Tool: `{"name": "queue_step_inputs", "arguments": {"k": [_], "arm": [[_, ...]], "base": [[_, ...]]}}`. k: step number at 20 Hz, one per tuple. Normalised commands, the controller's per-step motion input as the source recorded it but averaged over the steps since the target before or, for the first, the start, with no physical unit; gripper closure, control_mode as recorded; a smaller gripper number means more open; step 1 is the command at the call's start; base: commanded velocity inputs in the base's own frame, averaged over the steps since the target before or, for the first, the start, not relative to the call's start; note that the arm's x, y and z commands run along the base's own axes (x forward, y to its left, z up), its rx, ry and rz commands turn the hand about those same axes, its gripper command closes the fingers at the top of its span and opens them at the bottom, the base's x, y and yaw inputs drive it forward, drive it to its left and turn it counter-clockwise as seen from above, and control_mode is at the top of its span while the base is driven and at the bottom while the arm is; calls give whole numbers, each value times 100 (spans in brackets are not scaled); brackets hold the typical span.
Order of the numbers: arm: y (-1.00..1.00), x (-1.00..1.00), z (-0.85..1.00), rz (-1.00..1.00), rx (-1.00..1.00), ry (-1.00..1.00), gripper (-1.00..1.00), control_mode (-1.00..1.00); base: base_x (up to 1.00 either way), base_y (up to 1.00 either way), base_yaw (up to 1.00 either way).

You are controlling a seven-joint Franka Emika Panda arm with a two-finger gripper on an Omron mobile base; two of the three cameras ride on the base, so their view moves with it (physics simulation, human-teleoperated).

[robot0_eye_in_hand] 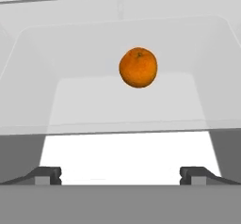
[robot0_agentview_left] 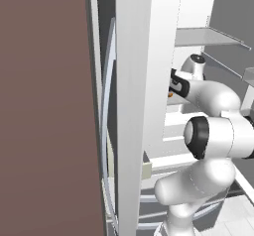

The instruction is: Pick the pear and tangerine from the fridge and place them inside the tupperware on the counter.

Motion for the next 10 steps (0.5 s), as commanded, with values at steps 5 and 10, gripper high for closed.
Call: {"name": "queue_step_inputs", "arguments": {"k": [5, 10], "arm": [[0, 16, -9, 0, 0, 0, -100, -100], [0, 16, -11, 0, 0, 0, -100, -100]], "base": [[0, 0, 0], [0, 0, 0]]}}
